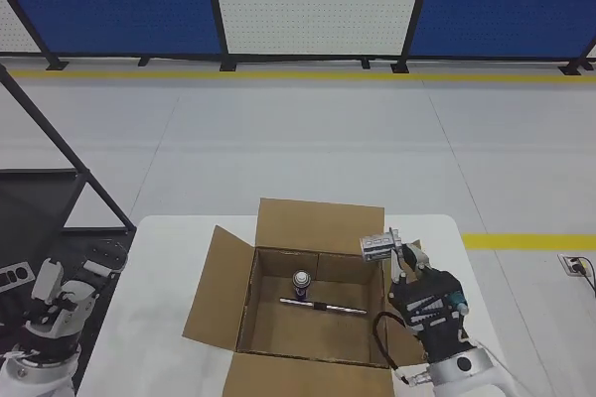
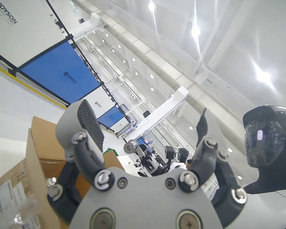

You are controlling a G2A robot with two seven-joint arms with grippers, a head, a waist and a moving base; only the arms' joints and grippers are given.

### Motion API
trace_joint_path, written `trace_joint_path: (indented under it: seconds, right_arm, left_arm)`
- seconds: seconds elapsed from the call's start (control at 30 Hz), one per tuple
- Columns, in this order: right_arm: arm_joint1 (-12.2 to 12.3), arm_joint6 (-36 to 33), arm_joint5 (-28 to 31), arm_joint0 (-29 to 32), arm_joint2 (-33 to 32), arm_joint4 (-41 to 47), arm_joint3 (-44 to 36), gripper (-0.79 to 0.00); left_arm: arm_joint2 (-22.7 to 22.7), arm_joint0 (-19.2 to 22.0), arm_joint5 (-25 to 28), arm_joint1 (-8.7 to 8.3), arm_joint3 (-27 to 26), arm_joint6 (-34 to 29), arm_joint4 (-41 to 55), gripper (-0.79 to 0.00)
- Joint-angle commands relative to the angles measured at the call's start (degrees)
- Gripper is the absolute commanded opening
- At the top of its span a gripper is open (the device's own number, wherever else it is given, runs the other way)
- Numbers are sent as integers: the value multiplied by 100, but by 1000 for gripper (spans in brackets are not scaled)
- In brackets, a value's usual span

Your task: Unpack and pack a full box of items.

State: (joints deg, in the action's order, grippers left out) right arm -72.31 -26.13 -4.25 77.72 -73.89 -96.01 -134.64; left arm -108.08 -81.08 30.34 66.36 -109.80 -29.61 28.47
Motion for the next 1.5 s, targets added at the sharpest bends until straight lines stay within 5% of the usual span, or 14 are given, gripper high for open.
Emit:
trace_joint_path:
  seconds: [0.0, 0.37, 0.67, 1.47]
  right_arm:
    - [4, -21, -62, 111, -140, -15, 0, -785]
    - [4, -21, -62, 111, -140, -15, 0, -785]
    - [38, 1139, 287, 405, -275, -553, 0, -785]
    - [254, 4323, 501, 2075, -2969, -2448, 29, -785]
  left_arm:
    - [-13, -11, -13, -2, 3, -13, 10, 0]
    - [-13, -11, -13, -2, 3, -13, 10, 0]
    - [-13, -11, -13, -2, 3, -13, 10, 0]
    - [-13, -11, -13, -2, 3, -13, 10, 0]
